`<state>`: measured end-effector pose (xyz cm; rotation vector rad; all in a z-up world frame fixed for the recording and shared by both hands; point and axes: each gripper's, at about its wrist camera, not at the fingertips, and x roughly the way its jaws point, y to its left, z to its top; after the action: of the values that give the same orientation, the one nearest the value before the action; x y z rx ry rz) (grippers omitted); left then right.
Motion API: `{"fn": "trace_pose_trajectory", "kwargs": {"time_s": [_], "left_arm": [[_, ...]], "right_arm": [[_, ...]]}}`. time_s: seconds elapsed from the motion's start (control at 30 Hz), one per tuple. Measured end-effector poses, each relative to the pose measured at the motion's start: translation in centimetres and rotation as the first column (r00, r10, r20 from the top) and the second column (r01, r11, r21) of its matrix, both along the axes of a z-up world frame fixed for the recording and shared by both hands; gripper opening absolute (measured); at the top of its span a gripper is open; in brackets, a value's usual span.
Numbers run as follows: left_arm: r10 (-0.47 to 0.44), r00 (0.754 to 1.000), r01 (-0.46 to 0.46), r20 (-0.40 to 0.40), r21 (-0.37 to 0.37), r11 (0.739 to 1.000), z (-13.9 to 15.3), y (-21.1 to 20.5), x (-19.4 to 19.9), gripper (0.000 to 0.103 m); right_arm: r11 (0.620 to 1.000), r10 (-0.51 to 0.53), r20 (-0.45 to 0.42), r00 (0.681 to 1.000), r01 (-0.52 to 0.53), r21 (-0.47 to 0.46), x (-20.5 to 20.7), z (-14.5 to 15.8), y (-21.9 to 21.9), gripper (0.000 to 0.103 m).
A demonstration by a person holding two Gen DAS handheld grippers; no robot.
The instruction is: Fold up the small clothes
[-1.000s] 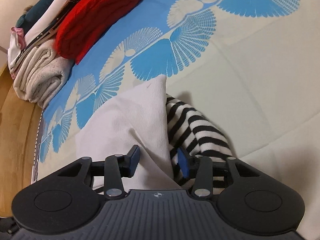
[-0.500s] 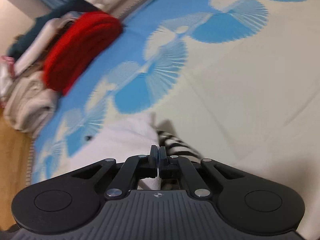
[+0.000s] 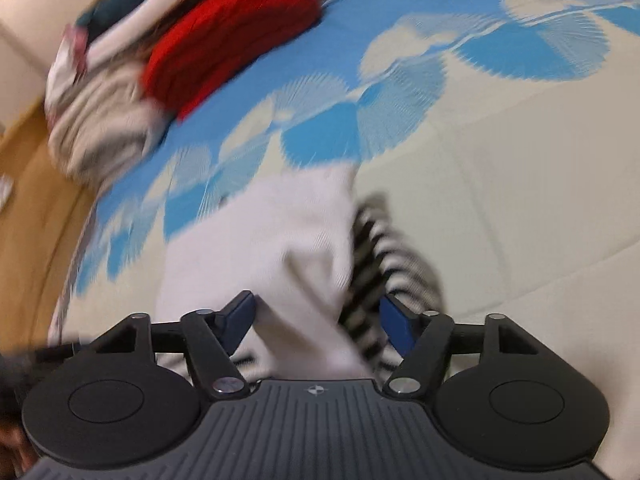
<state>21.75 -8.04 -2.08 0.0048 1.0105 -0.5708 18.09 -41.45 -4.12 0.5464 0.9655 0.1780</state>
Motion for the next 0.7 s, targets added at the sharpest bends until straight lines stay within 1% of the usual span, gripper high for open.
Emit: {"fn": "trace_pose_trajectory", "kwargs": {"time_s": [0.03,0.07,0.1,0.13,0.23,0.27,0.37,0.4,0.43,0.47,0.5,0.53,0.57,0.6,0.67,0.7], "left_arm": [[0.007,1.000,-0.007,0.000,0.004,1.000,0.0,0.0,0.0,0.056],[0.014,1.000,-0.014,-0.001,0.005,1.000,0.0,0.1,0.0,0.056],[0.016,1.000,-0.016,-0.002,0.008,1.000,0.0,0.0,-0.1,0.056],[0.013,1.000,-0.013,-0.001,0.014,1.000,0.0,0.0,-0.2,0.056],[-0.011,1.000,0.011,0.010,0.030,0.999,0.1,-0.6,-0.8,0.056],[-0.026,1.000,0.025,0.015,0.033,0.999,0.1,-0.9,-1.1,0.059],[-0.076,0.997,0.075,0.019,0.049,0.996,-0.1,-1.8,-2.0,0.063],[-0.099,0.995,0.098,0.017,0.075,0.992,-0.5,-2.2,-2.3,0.063],[-0.121,0.993,0.118,0.014,0.121,0.986,-1.1,-2.7,-2.5,0.063],[-0.142,0.990,0.139,0.005,0.178,0.974,-1.9,-3.2,-2.7,0.065],[-0.161,0.987,0.159,-0.011,0.240,0.958,-2.9,-3.6,-2.9,0.069],[-0.163,0.986,0.163,-0.022,0.278,0.947,-3.6,-3.7,-3.1,0.077],[-0.154,0.988,0.155,-0.027,0.288,0.945,-3.8,-3.6,-3.1,0.078],[-0.144,0.989,0.146,-0.028,0.271,0.951,-3.5,-3.4,-3.1,0.078],[-0.133,0.990,0.138,-0.034,0.214,0.967,-2.8,-2.7,-3.1,0.078],[-0.138,0.989,0.145,-0.051,0.192,0.971,-2.8,-2.5,-3.4,0.078]], "right_arm": [[1.000,0.028,-0.013,1.000,-0.028,-0.007,-0.1,-0.3,0.4,0.052],[0.998,0.051,-0.026,0.998,-0.051,-0.021,-0.3,-0.5,0.8,0.036],[0.997,0.066,-0.029,0.997,-0.066,-0.030,-0.5,-0.5,1.0,0.015],[0.996,0.078,-0.020,0.997,-0.078,-0.030,-0.9,-0.3,0.9,0.006],[0.998,0.063,0.036,0.997,-0.063,-0.007,-2.6,0.8,-0.4,0.003],[0.999,0.047,0.041,0.998,-0.047,0.000,-3.3,1.0,-1.2,0.002],[1.000,0.022,0.025,0.999,-0.022,-0.013,-4.8,0.9,-2.5,0.002],[0.999,0.031,0.016,0.999,-0.031,-0.030,-5.1,0.6,-2.5,0.002],[0.996,0.048,0.001,0.999,-0.048,-0.074,-5.3,0.3,-2.2,0.001],[0.991,0.065,-0.020,0.998,-0.067,-0.113,-5.4,-0.2,-1.7,0.001],[0.986,0.071,-0.050,0.996,-0.078,-0.146,-5.2,-0.9,-1.2,0.000],[0.981,0.071,-0.071,0.995,-0.083,-0.174,-4.9,-1.5,-0.8,0.000],[0.975,0.073,-0.088,0.993,-0.090,-0.202,-4.7,-1.9,-0.4,0.000],[0.970,0.078,-0.095,0.992,-0.098,-0.222,-4.5,-2.2,0.0,0.000],[0.961,0.086,-0.098,0.991,-0.108,-0.255,-4.5,-2.3,0.6,0.000],[0.955,0.085,-0.097,0.992,-0.109,-0.275,-4.6,-2.2,0.9,0.000]]}}
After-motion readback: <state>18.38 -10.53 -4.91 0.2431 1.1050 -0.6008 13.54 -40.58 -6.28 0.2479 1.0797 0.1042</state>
